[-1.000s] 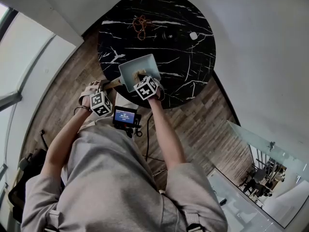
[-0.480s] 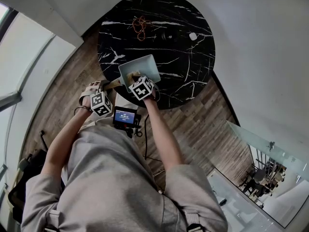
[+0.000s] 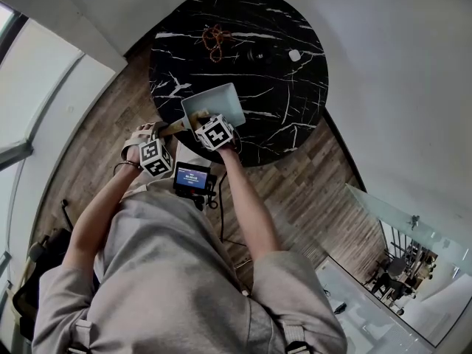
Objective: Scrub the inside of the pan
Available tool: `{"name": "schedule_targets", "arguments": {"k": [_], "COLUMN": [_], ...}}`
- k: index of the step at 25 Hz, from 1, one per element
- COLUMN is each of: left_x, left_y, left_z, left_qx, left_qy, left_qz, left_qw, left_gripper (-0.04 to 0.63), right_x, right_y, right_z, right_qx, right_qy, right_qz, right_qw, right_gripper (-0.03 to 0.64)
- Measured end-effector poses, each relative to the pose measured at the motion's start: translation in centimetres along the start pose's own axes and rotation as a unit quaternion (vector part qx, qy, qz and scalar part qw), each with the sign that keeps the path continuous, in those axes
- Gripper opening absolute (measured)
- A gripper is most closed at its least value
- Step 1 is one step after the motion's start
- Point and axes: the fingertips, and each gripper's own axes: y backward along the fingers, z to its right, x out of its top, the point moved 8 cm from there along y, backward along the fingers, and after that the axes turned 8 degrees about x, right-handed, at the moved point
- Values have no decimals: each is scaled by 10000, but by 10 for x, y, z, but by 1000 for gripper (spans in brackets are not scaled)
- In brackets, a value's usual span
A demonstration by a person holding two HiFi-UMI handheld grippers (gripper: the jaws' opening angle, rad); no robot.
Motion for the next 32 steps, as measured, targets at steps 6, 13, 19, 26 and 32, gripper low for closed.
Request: {"name": "schedule_targets", "arguments": {"k": [6,13,19,26,32], "left_x": [0,-1,0,1,2], "left_y": [0,-1,-1,-2,-5], "left_z": [0,0,0,-2,-5], "left_qx": [-10,2,-4,-90,-109], "left_qy": [19,34,46,123,220], "left_qz": [22,26,-67,-151,-311], "left_qw": [10000,10000,10000,9998,9992], "left_gripper": [143,143,141,141,143], "right_x": [1,-23,-45,-47,-43], "right_y": [32,67,55,43,34], "right_z": [12,48,63,65,48], "right_qx": [605,-753,-1299,-1043,-618], "right_qy": [-734,-46,300,-44,15], "right_qz": [1099,367,-785,-1076,-1231], "right_qw": [9894,9965,9880,9887,9905], "right_gripper": [20,20,20,20,20]}}
